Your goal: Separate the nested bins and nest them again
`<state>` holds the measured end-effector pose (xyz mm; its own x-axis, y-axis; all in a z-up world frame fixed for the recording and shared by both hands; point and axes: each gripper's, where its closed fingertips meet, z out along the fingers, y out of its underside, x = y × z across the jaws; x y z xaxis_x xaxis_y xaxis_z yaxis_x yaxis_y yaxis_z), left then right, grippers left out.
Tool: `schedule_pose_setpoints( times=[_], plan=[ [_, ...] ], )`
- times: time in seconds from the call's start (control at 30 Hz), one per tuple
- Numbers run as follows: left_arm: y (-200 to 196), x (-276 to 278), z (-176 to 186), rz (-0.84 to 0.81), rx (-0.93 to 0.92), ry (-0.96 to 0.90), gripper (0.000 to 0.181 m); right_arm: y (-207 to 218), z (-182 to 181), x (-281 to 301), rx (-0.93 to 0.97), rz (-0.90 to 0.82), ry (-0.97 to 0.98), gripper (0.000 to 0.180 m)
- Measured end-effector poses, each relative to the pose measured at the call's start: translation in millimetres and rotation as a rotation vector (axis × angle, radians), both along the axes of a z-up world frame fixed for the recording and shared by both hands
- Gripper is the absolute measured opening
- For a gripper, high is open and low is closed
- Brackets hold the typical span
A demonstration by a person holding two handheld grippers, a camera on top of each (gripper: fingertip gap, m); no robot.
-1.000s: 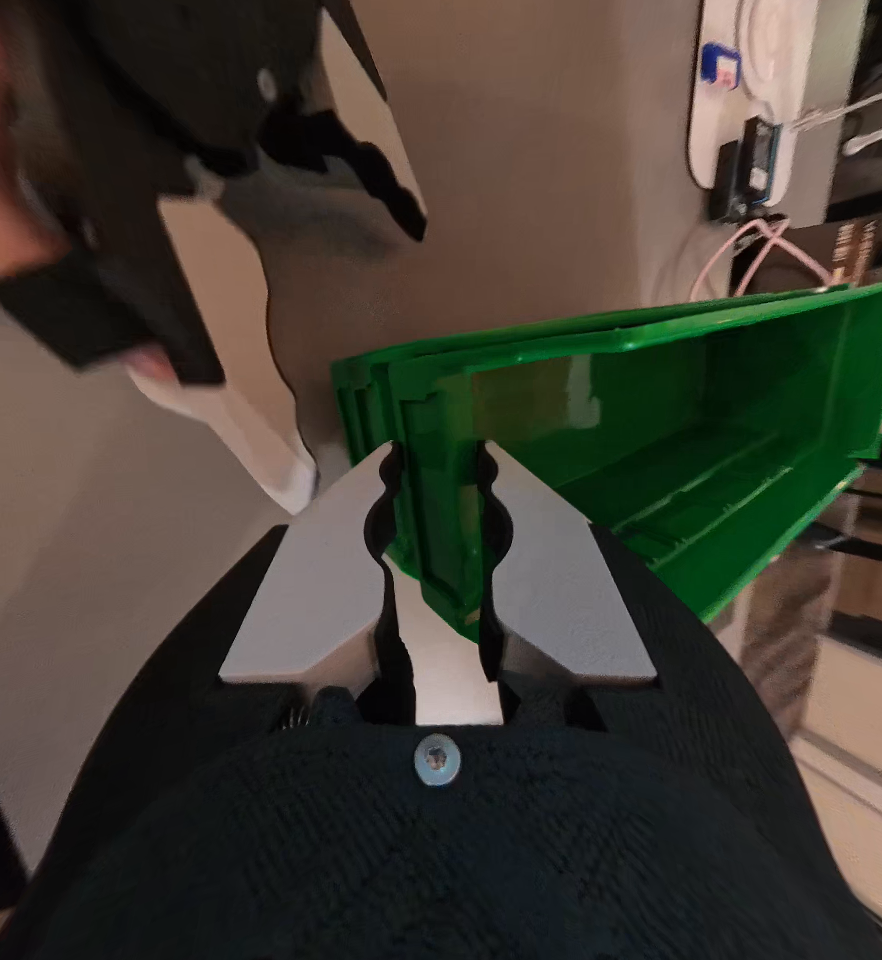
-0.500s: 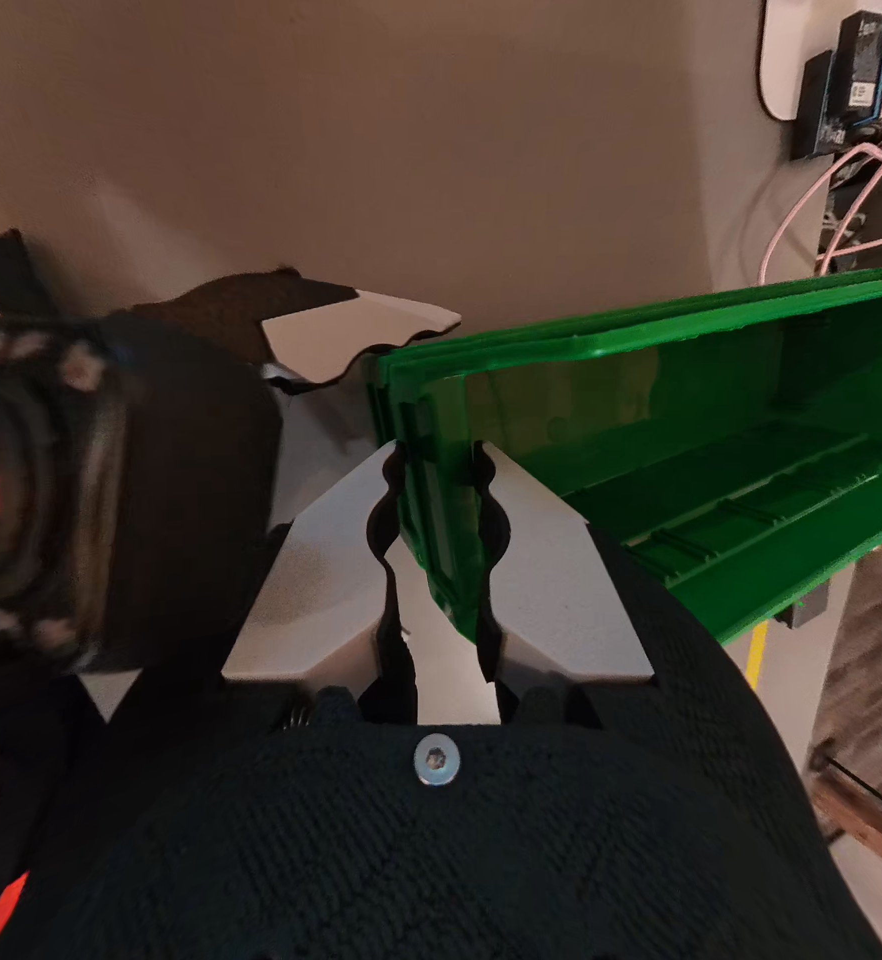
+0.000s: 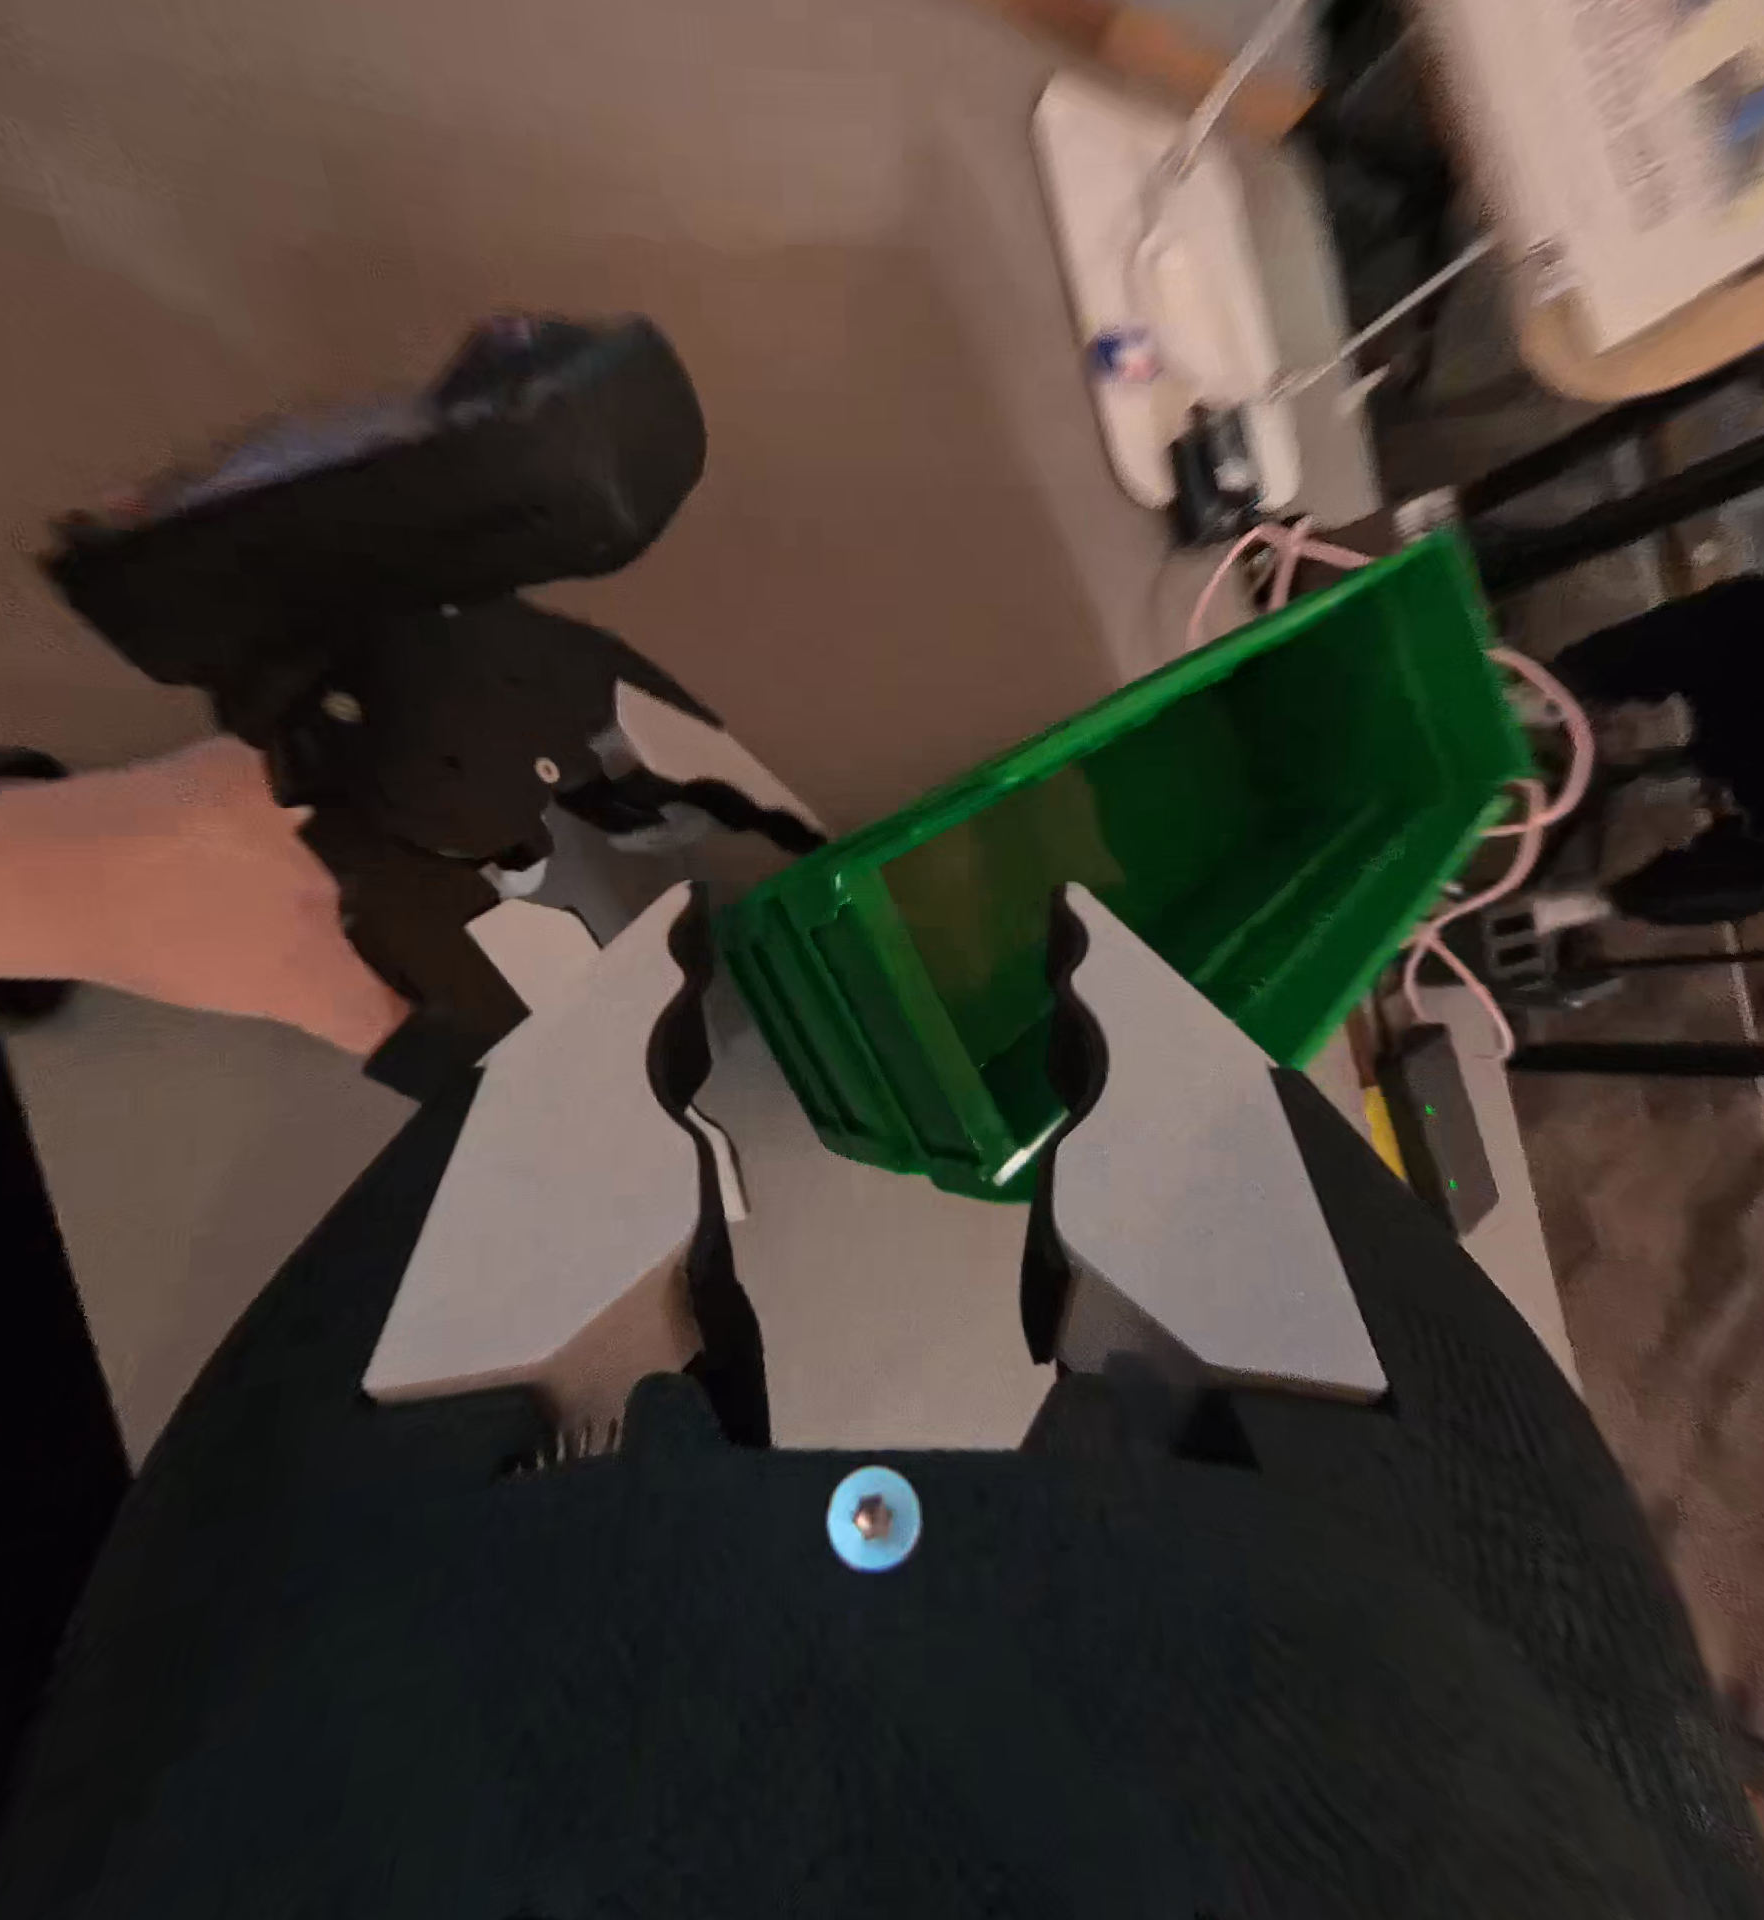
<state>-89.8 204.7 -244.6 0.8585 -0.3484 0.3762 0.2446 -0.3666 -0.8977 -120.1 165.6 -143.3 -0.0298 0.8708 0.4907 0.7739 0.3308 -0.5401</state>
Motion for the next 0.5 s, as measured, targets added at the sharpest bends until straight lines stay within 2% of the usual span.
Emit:
schedule_pose_setpoints(
  times=[0.1, 0.13, 0.2, 0.3, 0.4, 0.47, 0.5],
  plan=[
    [-4, 26, -1, -0.130, -0.003, 0.012, 0.131, 15, 50, 55, 0.016, -0.055, 0.278, 0.071],
    [-7, 33, -2, -0.171, -0.009, 0.014, 0.132, 33, 62, 82, 0.037, -0.122, 0.346, 0.074],
    [-13, 39, 0, -0.234, -0.017, 0.012, 0.135, 82, 73, 144, 0.059, -0.321, 0.417, 0.091],
    [-19, 29, 10, -0.270, 0.006, 0.013, 0.140, 158, 63, 232, -0.024, -0.625, 0.450, 0.119],
    [-20, 4, 24, -0.231, 0.079, 0.018, 0.143, 217, 30, 292, -0.220, -0.870, 0.458, 0.149],
    [-19, -14, 26, -0.183, 0.113, 0.018, 0.144, 243, 0, 313, -0.343, -0.986, 0.412, 0.160],
    [-18, -23, 26, -0.157, 0.121, 0.012, 0.144, 254, -16, 322, -0.382, -1.043, 0.366, 0.160]
  ],
)
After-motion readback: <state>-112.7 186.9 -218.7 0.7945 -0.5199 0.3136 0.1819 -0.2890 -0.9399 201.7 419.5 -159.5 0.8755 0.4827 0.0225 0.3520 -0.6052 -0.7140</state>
